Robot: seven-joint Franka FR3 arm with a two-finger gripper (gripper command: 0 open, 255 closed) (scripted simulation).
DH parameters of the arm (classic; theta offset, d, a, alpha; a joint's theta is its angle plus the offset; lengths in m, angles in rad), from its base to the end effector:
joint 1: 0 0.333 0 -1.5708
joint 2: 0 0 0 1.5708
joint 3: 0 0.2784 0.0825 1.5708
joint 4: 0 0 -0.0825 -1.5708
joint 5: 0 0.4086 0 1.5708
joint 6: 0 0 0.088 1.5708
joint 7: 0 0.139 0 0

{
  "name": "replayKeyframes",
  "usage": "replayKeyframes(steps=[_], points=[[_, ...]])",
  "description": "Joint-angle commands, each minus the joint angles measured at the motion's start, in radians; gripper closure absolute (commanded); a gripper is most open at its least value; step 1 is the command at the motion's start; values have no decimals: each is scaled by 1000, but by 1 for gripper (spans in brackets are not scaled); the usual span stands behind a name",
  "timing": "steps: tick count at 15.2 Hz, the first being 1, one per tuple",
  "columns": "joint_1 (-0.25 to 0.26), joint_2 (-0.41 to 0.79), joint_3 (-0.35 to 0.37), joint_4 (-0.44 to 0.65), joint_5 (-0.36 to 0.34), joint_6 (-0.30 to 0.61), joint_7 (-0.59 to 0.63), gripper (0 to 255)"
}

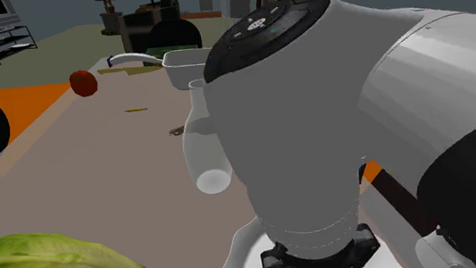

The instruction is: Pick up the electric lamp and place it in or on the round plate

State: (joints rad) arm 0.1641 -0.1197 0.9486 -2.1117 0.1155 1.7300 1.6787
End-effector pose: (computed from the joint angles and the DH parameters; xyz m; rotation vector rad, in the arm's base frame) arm 0.2115 0.4598 0.3446 2.7025 -0.8669 -0.0973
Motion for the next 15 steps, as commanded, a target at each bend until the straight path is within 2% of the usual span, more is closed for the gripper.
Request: replayKeyframes(steps=[1,7,15], points=[[16,-48,6,-9,15,1,-1,0],[126,-277,27,-46,69,2,22,0],[130,-274,41,-145,77,104,19,0]])
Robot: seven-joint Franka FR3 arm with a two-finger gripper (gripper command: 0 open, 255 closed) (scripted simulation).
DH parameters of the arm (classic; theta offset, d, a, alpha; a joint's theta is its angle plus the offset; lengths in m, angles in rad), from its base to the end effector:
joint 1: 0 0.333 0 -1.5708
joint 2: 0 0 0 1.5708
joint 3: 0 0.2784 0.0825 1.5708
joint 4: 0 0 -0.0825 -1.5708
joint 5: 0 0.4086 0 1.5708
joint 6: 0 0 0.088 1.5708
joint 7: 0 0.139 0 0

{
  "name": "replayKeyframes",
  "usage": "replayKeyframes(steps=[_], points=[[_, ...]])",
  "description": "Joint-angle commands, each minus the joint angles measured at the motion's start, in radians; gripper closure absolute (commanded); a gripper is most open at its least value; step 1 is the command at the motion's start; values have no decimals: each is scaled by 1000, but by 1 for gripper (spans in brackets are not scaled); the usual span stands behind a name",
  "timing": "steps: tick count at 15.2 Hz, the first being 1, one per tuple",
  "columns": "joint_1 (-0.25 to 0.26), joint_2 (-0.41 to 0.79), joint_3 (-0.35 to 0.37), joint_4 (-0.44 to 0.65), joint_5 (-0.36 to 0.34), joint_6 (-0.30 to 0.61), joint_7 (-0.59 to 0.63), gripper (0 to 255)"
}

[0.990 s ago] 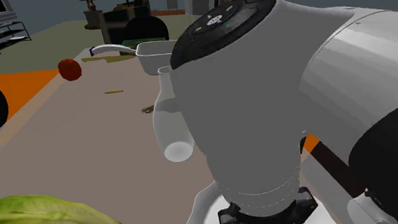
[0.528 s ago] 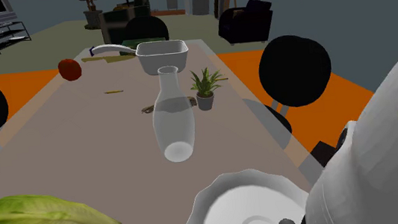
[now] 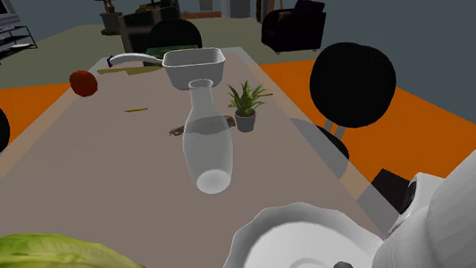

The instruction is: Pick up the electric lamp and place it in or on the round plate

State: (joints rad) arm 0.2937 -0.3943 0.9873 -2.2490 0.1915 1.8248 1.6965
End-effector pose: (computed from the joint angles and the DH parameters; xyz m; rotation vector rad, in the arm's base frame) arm 0.1253 0.4659 0.3578 2.8268 -0.7989 0.1857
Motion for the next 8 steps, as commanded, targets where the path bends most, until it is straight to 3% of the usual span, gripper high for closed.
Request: replayKeyframes(steps=[1,7,8], points=[[1,0,3,-8,1,9,1,0],[1,1,3,-8,1,9,1,0],[1,1,3,-8,1,9,1,255]])
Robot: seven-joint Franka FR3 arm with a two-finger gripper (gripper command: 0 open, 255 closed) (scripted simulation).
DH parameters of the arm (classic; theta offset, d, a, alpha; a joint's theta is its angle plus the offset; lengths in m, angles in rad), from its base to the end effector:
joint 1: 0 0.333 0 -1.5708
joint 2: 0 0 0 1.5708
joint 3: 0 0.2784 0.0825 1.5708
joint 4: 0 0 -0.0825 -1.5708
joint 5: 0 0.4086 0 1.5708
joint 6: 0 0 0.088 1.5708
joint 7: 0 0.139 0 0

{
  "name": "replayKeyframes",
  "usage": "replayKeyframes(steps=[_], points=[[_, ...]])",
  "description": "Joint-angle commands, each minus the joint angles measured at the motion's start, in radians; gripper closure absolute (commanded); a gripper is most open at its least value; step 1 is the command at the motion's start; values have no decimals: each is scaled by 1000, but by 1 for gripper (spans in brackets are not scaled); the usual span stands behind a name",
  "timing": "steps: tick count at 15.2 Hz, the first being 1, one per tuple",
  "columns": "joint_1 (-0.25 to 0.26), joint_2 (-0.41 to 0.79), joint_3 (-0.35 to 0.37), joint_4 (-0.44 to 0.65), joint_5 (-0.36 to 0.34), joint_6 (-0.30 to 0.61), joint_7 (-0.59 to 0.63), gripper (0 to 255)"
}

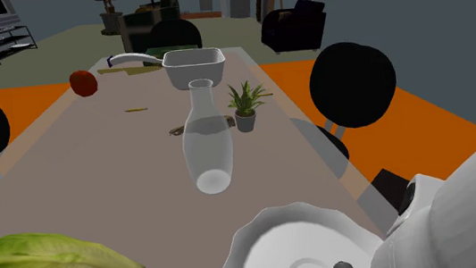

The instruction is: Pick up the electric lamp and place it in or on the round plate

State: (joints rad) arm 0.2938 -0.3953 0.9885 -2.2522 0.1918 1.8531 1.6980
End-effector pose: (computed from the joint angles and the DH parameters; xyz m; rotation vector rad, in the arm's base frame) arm 0.1263 0.4691 0.3582 2.8509 -0.8044 0.1945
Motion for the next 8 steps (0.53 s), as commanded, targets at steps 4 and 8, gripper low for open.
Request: replayKeyframes(steps=[4,8], points=[[-6,12,9,-1,-5,-15,5,255],[-7,13,9,2,-6,-15,5,255]])
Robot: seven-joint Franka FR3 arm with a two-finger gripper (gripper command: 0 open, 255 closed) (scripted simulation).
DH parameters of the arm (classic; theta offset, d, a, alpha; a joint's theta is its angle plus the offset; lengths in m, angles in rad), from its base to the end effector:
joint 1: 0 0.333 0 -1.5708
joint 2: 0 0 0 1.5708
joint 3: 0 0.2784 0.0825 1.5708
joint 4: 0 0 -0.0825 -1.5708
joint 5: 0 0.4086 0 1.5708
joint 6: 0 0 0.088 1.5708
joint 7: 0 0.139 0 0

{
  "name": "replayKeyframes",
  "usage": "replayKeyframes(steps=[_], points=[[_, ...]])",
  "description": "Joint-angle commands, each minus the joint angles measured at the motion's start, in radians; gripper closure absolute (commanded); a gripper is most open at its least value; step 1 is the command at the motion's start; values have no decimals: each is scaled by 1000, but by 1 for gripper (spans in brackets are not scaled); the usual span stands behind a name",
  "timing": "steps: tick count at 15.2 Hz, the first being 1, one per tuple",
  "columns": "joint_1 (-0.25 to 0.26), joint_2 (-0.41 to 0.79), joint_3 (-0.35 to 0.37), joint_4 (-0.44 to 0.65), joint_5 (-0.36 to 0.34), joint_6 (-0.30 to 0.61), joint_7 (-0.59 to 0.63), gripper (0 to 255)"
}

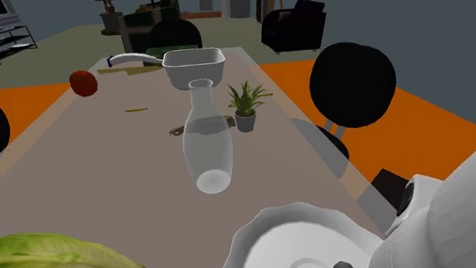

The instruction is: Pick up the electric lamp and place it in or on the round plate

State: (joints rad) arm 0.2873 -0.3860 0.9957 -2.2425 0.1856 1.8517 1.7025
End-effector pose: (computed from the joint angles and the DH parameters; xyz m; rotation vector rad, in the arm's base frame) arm 0.1264 0.4716 0.3590 2.8514 -0.8027 0.1949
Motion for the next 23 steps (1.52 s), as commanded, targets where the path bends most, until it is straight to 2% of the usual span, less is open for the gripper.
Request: replayKeyframes(steps=[1,10,11,12,14,16,23], points=[[8,-8,-6,-14,7,-18,-4,255],[22,-44,-59,77,9,-142,-29,255],[24,-47,-58,63,13,-129,-30,255],[24,-47,-58,63,13,-129,-30,0],[-1,200,-212,155,145,-260,-251,0],[-10,209,-208,146,156,-256,-264,0],[3,192,-196,52,180,-176,-278,0]])
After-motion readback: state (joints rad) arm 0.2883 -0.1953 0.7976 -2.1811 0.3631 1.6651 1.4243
